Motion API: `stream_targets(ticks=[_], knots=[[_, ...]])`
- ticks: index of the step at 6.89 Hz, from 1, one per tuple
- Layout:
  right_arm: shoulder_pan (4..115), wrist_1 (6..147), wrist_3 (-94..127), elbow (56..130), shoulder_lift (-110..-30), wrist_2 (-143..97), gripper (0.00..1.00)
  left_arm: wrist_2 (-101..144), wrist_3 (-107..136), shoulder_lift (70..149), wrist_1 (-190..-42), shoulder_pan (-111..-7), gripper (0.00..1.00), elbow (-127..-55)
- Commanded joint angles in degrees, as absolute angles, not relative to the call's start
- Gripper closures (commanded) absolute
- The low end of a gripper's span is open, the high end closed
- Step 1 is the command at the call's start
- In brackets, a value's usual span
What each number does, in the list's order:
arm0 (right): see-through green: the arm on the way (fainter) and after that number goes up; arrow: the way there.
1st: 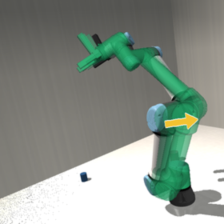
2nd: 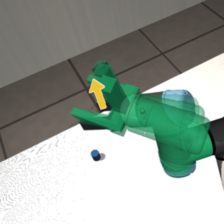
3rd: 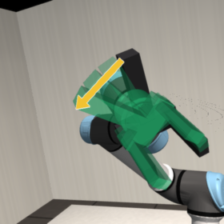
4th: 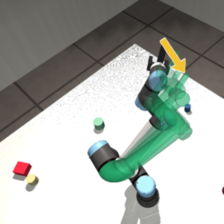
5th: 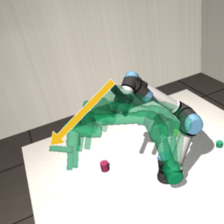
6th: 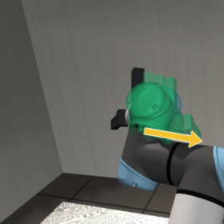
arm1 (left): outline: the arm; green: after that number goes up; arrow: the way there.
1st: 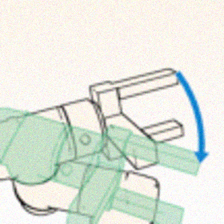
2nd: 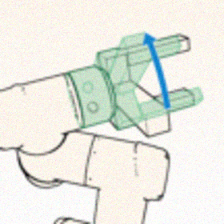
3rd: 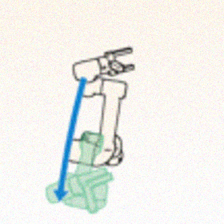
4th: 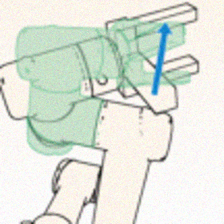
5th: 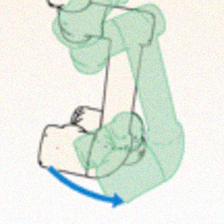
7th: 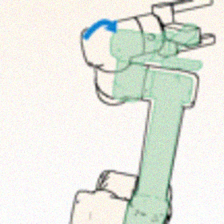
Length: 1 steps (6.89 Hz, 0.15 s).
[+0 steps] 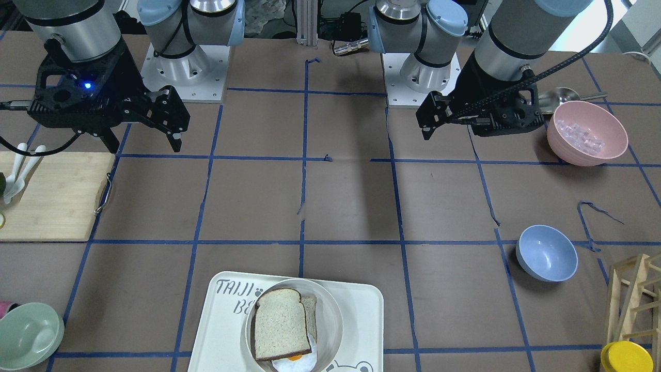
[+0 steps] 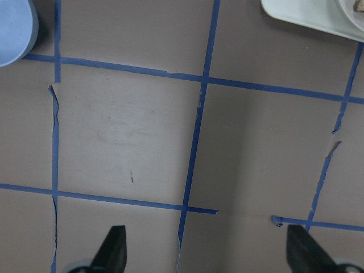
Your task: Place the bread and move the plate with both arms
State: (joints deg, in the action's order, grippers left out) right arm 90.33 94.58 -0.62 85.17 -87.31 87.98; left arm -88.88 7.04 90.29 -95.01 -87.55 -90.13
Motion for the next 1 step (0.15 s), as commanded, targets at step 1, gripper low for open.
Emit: stream_targets(ticks=[1], knots=[[90.35,94.66,-0.62,85.17,-87.28,87.98,0.0,-88.95,6.95,90.18,-94.75,-87.28,0.0,-90.44]])
